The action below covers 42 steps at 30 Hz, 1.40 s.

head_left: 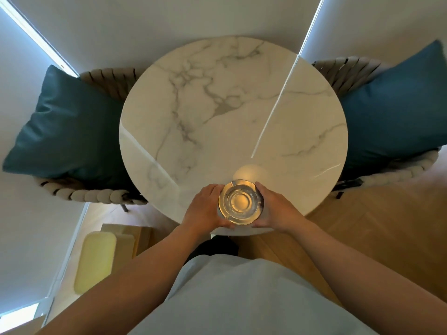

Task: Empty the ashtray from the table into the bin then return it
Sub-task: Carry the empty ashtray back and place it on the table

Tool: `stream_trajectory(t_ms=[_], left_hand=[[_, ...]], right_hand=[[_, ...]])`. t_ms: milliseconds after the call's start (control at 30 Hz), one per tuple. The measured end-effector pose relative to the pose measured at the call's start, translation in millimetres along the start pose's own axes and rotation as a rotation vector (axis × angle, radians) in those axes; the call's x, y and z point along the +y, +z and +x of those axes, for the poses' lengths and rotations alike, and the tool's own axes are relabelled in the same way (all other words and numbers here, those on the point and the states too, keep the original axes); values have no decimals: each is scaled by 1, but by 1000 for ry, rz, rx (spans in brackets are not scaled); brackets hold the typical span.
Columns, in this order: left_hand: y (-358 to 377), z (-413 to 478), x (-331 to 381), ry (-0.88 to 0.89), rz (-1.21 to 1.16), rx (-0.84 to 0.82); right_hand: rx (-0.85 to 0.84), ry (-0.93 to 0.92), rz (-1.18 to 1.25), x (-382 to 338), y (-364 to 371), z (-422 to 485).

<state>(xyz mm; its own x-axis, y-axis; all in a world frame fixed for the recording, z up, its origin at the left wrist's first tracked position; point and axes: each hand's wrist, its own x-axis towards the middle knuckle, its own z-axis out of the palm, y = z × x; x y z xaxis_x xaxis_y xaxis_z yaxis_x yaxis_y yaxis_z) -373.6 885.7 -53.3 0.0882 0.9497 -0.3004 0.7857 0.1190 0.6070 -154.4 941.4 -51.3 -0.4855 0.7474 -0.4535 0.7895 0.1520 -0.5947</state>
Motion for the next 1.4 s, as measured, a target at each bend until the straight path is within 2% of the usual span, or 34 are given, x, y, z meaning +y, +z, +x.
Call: stream_trajectory(t_ms=[400, 733, 967, 1400], left_hand=[[-80, 145, -29, 28, 71, -10], [-90, 242, -41, -15, 189, 58], [-84, 266, -51, -36, 219, 97], [-89, 269, -53, -52, 245, 79]], right_hand=[[76, 32, 35, -19, -73, 136], [92, -18, -50, -5, -113, 231], [107, -30, -253, 5, -116, 257], [139, -25, -256, 5, -114, 263]])
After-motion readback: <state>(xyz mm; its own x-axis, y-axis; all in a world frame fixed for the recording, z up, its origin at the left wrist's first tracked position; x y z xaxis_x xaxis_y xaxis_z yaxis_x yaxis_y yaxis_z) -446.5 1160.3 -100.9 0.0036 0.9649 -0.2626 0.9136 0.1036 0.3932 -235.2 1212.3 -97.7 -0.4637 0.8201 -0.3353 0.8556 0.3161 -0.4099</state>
